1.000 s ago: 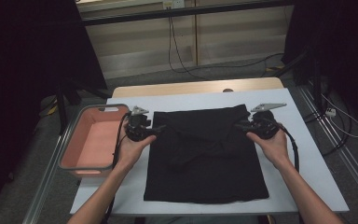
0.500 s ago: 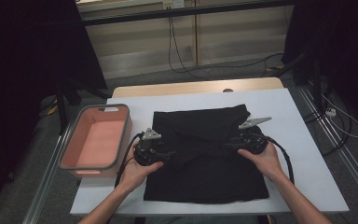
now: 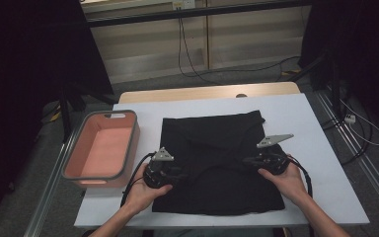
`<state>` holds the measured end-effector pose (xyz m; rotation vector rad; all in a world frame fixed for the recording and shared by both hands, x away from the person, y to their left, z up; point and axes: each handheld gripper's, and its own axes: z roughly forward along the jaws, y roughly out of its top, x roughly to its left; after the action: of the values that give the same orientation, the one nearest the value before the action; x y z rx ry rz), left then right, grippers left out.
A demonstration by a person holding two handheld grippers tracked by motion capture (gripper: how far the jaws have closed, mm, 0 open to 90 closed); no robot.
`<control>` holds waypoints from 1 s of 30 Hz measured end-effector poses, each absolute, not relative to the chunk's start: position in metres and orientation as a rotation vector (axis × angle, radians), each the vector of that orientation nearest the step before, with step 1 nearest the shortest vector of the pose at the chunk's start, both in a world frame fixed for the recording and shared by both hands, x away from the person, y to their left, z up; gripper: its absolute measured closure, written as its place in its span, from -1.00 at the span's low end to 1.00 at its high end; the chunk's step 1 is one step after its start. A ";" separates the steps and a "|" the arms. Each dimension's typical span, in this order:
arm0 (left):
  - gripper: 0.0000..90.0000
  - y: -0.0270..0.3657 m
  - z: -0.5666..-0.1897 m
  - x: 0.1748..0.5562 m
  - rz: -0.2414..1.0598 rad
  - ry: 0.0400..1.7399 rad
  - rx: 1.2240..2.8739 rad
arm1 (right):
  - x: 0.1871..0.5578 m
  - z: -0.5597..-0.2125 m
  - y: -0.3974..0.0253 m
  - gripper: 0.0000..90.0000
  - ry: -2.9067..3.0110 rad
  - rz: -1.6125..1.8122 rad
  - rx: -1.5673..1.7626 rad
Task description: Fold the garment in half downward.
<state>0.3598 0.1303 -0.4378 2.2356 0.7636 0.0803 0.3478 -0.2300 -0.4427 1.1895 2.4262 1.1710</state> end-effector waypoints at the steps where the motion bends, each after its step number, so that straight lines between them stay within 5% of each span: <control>1: 0.44 0.129 -0.438 0.359 0.079 0.758 2.242 | 0.344 -0.442 -0.230 0.92 2.428 1.168 1.179; 18: 0.99 0.134 -0.437 0.345 0.048 0.696 2.295 | 0.302 -0.442 -0.232 0.52 2.469 1.174 1.144; 22: 0.98 0.138 -0.438 0.341 0.038 0.703 2.282 | 0.305 -0.438 -0.231 0.50 2.438 1.203 1.155; 30: 0.64 0.134 -0.429 0.347 0.067 0.736 2.220 | 0.319 -0.431 -0.222 0.51 2.394 1.236 1.159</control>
<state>0.3466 0.1337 -0.4293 2.2198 0.7357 0.0667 0.3191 -0.2216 -0.4306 1.1592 2.3940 1.2356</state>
